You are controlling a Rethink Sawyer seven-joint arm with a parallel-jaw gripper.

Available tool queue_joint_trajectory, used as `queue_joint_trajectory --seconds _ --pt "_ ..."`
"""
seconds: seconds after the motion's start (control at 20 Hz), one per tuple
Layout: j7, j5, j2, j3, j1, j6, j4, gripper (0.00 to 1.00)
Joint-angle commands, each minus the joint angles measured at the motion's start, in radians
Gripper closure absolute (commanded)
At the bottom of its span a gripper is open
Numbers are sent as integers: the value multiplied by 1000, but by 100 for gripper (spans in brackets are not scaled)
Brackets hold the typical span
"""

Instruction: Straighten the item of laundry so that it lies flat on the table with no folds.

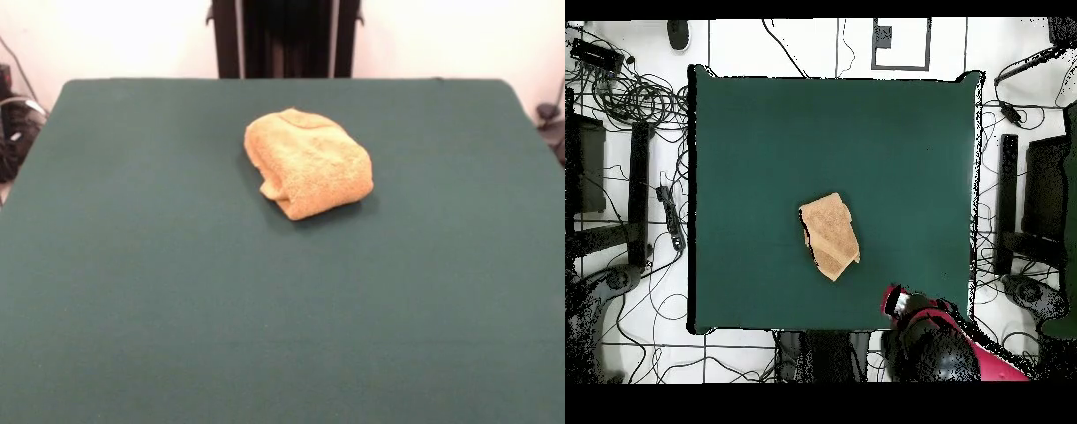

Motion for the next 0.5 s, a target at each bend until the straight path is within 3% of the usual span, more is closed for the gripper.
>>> queue_joint_trajectory --seconds 0.05,0.5 --pt "-225 22 34 230 -120 101 53 0" --pt "-234 -108 135 343 -259 96 -44 0"
